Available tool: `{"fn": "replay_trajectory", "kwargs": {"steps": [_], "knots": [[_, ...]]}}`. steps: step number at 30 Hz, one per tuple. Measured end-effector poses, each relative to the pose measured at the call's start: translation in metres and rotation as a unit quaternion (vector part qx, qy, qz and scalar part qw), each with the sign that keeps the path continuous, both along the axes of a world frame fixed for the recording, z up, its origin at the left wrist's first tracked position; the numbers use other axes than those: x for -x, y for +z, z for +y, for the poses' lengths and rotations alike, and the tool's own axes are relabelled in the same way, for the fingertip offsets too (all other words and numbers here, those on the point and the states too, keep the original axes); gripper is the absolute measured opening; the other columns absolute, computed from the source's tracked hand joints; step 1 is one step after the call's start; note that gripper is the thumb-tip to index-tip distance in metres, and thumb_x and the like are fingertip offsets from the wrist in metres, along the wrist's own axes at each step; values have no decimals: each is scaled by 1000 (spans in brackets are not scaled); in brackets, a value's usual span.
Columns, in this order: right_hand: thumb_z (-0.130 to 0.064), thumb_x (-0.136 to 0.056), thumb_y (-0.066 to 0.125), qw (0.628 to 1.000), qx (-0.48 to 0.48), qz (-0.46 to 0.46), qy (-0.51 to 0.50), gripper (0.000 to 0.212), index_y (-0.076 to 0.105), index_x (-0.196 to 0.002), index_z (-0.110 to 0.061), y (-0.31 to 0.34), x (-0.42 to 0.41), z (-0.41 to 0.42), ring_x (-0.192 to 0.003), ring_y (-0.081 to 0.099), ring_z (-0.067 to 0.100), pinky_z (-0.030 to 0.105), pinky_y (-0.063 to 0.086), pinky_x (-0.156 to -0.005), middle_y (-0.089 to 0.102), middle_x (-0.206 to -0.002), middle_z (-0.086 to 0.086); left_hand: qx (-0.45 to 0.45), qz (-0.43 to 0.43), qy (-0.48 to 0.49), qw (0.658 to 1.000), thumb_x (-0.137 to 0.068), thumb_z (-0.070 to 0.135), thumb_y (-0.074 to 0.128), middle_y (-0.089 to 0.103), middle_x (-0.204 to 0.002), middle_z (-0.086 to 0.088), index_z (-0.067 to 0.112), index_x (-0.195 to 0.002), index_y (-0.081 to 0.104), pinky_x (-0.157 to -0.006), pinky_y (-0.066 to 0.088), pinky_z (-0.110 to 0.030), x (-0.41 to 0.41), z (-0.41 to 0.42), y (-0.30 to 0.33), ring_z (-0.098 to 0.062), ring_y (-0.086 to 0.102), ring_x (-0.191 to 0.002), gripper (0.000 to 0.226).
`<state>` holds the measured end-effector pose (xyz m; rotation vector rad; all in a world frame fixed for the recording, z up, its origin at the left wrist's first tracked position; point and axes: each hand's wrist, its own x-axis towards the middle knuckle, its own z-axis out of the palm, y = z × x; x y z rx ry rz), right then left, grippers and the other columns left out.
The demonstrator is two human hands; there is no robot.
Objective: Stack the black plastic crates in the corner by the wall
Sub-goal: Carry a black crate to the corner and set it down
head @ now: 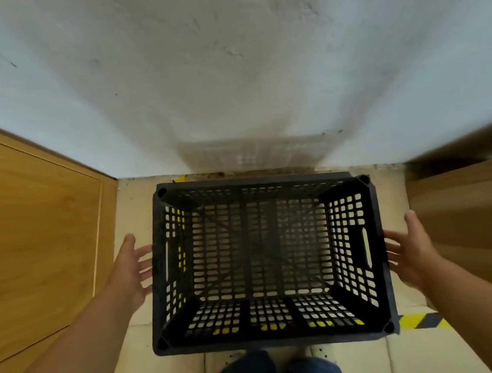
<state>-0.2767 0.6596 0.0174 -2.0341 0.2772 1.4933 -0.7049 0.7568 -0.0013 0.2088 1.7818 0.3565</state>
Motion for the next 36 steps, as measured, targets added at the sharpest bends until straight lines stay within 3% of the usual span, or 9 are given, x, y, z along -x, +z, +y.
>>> {"fn": "replay_trajectory", "kwargs": {"steps": [3,8,14,27,31,36], "knots": [[-67,-89,23,1000,-7,-1,-4,79,47,-132,-5,-18,-5,7,-112,49,31,42,36,-98,57,-102,15,-4,4,-13,1000,-94,61,25,57,-108,-10,16,-113,56,-92,36,-46,-5,6,-16,-27,49,-107,58],[-68,-88,23,1000,-13,6,-6,80,48,-132,-6,-32,-9,16,-115,50,32,42,38,-98,54,-123,19,-6,5,-11,1000,-94,62,25,57,-99,-6,17,-115,55,-89,36,-44,-8,13,-32,-26,49,-107,57],[-67,-89,23,1000,-13,-1,-7,78,49,-131,-6,-43,-10,22,-115,51,32,44,38,-101,57,-118,18,-21,12,-21,999,-93,63,22,56,-115,-9,19,-117,55,-93,35,-46,-10,18,-38,-26,49,-111,60],[-66,-90,22,1000,-12,-9,-11,73,53,-122,-8,-45,-13,25,-110,53,30,43,37,-102,59,-106,14,-22,14,-34,999,-92,66,18,55,-127,-11,21,-119,55,-104,33,-51,-12,29,-35,-29,48,-119,65],[-65,-90,23,1000,-13,-13,-11,72,54,-121,-7,-46,-13,25,-96,56,25,43,37,-103,60,-102,12,-27,20,-40,999,-93,64,19,54,-129,-10,20,-126,54,-107,31,-52,-14,26,-37,-29,47,-122,65],[-64,-91,23,1000,-23,-5,-14,72,53,-122,-7,-42,-14,23,-92,56,23,40,39,-98,60,-102,12,-43,15,-37,998,-94,63,16,52,-134,-10,20,-131,51,-110,29,-51,-15,22,-35,-30,45,-126,67]]}}
